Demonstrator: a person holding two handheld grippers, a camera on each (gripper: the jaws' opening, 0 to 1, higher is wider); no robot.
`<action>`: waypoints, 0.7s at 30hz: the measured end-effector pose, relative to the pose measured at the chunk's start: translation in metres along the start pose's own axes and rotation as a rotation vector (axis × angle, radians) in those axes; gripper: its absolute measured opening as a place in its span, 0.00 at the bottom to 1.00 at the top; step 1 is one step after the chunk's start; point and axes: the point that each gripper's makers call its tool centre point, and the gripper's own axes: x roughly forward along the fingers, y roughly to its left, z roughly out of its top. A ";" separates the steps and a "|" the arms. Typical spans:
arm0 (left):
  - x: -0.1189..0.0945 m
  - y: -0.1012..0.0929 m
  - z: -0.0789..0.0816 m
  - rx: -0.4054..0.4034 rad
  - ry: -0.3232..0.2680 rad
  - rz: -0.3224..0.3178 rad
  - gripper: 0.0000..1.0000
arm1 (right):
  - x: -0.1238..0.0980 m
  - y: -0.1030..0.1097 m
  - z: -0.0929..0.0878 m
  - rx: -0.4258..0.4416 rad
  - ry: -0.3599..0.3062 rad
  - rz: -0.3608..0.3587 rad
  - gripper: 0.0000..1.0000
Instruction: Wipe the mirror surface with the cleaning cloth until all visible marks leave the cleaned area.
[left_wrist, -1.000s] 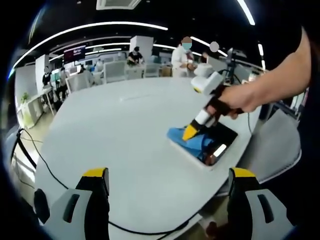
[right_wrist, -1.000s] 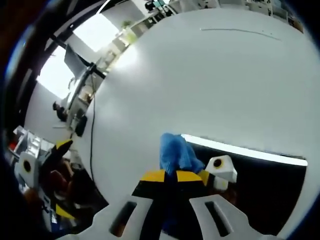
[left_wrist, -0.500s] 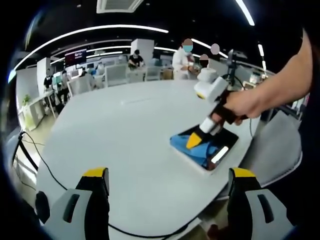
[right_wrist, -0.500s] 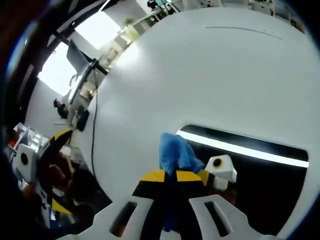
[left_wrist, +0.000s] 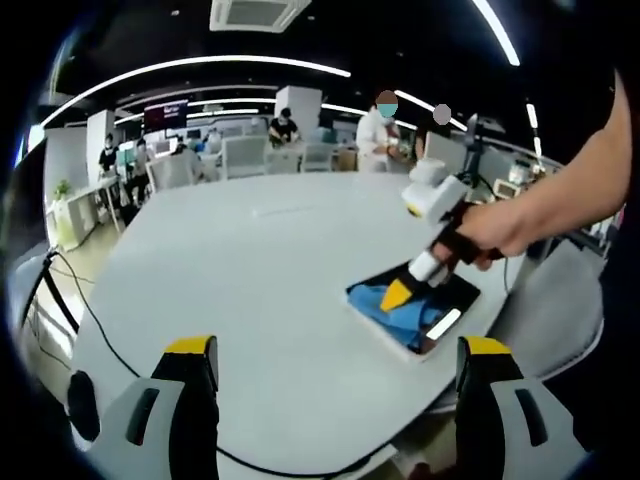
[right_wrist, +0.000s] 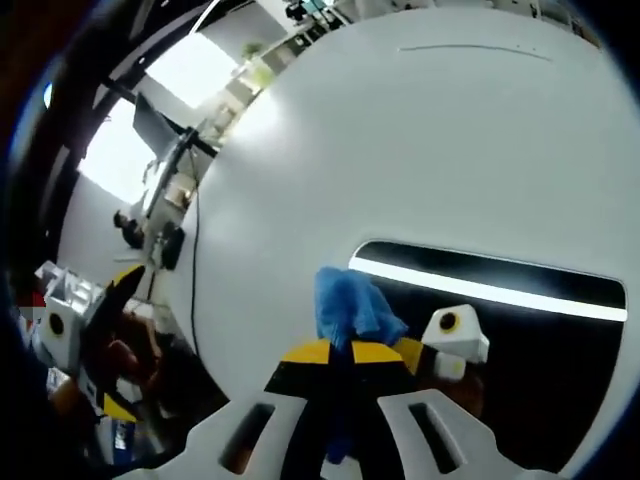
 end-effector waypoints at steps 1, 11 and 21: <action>0.000 0.000 0.000 0.001 0.001 0.000 0.99 | 0.000 0.000 0.000 -0.001 -0.001 -0.001 0.00; 0.002 -0.003 0.001 0.001 0.010 0.004 0.99 | -0.009 -0.011 -0.005 -0.012 -0.006 -0.005 0.00; 0.006 -0.020 0.000 -0.001 -0.003 -0.018 1.00 | -0.021 -0.029 -0.010 0.007 -0.009 -0.001 0.00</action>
